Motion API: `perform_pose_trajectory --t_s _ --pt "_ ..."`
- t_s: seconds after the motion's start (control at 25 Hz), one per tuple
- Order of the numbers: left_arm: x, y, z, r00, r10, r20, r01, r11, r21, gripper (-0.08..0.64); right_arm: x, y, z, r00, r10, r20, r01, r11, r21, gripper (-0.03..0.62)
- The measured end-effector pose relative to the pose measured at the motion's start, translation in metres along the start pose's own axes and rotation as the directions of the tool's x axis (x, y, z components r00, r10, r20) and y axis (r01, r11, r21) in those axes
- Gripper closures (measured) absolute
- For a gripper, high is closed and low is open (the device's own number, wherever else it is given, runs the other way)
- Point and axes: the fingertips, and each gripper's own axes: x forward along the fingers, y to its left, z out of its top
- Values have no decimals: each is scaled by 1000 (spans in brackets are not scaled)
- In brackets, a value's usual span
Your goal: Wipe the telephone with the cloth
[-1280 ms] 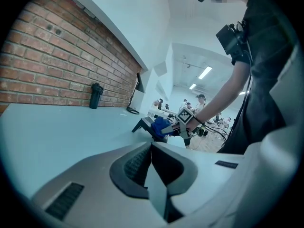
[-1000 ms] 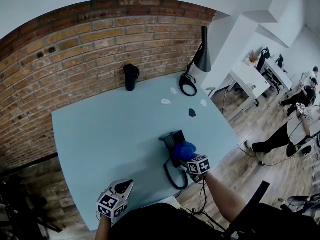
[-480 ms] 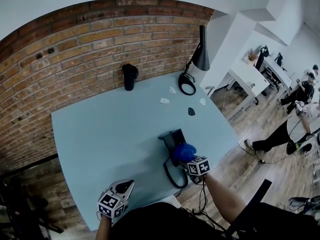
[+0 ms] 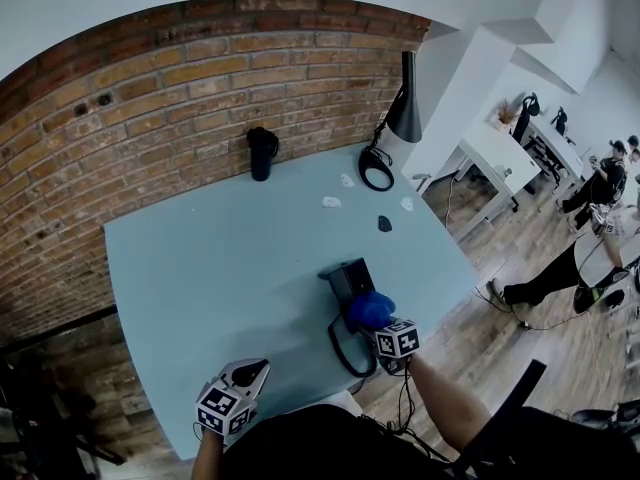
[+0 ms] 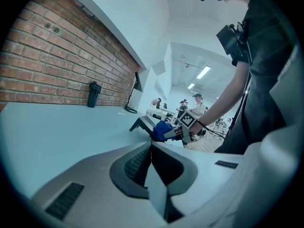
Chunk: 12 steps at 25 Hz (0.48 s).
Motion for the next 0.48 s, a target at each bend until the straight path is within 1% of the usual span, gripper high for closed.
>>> perform_pose_trajectory --t_s 0.32,0.48 --pt "-2 0 1 1000 3 13 -3 1000 -4 560 -2 2 -8 1000 -30 2 30 1000 6 413" --pt "-2 -1 0 1000 1 16 -1 1000 -2 560 -3 4 -14 999 -47 -7 46 999 -15 413"
